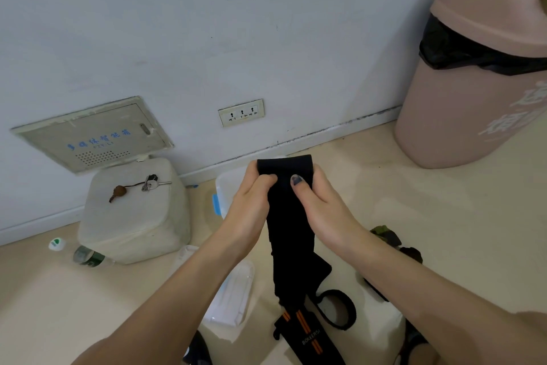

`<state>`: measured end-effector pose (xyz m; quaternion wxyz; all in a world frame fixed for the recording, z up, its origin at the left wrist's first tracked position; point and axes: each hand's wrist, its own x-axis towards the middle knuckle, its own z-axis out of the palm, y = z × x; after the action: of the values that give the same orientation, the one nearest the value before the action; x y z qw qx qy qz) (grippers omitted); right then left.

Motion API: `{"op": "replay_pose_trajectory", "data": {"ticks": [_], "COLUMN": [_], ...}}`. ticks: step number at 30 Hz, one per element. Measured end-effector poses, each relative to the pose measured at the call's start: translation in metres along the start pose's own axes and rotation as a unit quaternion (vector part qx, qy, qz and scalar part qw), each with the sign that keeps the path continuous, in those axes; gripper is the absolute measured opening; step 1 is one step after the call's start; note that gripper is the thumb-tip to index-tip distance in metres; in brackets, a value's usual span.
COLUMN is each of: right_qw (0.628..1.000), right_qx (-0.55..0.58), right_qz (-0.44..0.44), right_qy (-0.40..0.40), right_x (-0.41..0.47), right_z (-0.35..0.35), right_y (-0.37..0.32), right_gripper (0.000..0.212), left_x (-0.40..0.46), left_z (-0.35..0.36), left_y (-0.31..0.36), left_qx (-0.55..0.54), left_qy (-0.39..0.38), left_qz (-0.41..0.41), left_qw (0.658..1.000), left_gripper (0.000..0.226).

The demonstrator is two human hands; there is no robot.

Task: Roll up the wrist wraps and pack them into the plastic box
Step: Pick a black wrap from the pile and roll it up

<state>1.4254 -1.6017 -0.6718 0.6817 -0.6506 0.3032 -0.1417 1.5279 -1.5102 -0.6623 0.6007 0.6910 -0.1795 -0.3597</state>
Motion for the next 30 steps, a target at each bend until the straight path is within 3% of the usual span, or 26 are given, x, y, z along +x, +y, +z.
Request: {"op": "replay_pose_trajectory", "data": {"ticks": [10, 25, 30], "right_qw": [0.996, 0.996, 0.996], "right_qx": [0.084, 0.051, 0.051], "right_qz": [-0.005, -0.069, -0.068], "right_qy": [0.014, -0.003, -0.036], "right_x": [0.008, 0.008, 0.010], "right_z": [-0.014, -0.024, -0.024], "right_y": [-0.014, -0.013, -0.013], "right_gripper": [0.015, 0.013, 0.025], "left_x": [0.005, 0.006, 0.007], "left_z": [-0.002, -0.014, -0.016], "left_y": [0.003, 0.007, 0.007], "left_qx": [0.036, 0.071, 0.077], "left_qy": [-0.001, -0.057, -0.056], "left_qz": [0.033, 0.149, 0.166], "left_qw": [0.999, 0.985, 0.982], "left_gripper": [0.021, 0.018, 0.023]}}
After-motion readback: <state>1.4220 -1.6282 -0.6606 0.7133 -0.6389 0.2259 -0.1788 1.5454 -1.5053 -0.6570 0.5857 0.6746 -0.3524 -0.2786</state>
